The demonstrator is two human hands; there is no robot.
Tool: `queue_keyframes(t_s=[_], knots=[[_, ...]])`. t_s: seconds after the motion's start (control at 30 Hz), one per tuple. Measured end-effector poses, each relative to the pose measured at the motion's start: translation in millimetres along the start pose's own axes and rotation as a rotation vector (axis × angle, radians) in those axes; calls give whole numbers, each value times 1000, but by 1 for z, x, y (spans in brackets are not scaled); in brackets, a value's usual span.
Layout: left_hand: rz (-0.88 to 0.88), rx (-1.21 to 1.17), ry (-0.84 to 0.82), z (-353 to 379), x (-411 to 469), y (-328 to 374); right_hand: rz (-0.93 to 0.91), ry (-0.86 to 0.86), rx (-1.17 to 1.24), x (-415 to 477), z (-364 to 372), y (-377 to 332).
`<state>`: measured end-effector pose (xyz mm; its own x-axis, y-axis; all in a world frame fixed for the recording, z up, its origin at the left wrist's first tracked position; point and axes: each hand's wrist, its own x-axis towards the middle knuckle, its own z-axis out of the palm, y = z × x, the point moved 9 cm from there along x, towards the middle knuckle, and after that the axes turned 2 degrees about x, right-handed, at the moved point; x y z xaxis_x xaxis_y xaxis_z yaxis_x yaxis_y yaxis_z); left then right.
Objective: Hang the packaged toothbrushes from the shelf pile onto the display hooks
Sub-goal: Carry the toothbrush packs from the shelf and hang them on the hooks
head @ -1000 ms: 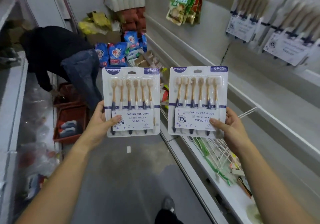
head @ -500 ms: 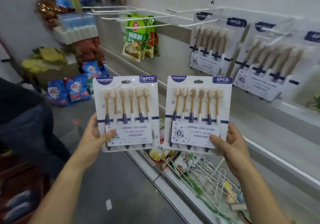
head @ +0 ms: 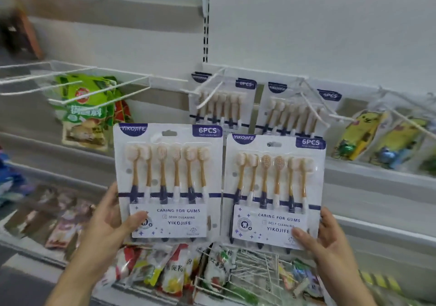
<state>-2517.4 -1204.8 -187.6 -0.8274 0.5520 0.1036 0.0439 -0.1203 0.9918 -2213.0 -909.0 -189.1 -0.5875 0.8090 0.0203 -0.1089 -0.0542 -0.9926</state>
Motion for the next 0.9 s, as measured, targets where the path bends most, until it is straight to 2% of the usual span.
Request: queue_keyframes(t_s=[0.23, 0.5, 0.6, 0.67, 0.73, 0.77, 0.9], knots=[[122, 68, -120, 17, 16, 31, -82, 122, 18, -36, -15, -17], [129, 5, -111, 30, 21, 46, -147, 179, 29, -47, -35, -56], [24, 78, -286, 25, 65, 0, -111, 185, -14, -54, -46, -64], [-33, 18, -336, 20, 80, -30, -95, 188, -33, -57, -51, -68], [107, 201, -268, 32, 72, 10, -96, 189, -39, -61, -52, -72], [150, 228, -183, 43, 59, 36, -98, 181, -40, -62, -52, -73], [205, 106, -148, 61, 43, 60, -74, 170, -47, -61, -53, -68]])
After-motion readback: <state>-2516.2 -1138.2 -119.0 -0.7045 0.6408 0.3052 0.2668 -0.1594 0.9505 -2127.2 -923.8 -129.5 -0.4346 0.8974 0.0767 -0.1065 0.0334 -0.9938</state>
